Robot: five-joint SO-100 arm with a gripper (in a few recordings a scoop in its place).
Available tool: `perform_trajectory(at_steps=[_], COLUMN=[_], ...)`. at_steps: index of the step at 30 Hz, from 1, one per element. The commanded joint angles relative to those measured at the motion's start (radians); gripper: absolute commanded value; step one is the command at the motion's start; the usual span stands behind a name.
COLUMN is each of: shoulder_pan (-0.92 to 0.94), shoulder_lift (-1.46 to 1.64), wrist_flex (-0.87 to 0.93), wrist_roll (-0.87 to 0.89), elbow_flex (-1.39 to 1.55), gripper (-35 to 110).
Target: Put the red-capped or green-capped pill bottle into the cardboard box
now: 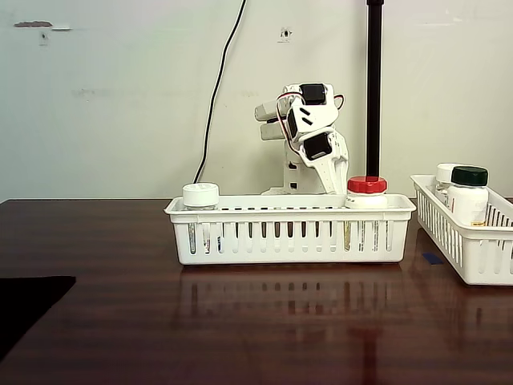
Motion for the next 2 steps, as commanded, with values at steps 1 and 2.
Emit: perform_trajectory(at_steps=[1,2], shoulder_pan=[-0.029,-0.029], shoulder_lift=[0.083,0.083], wrist_flex=[0.014,0.014], wrist_roll=[0.003,0.003], elbow_flex=[0.0,0.0], gripper=[0,0])
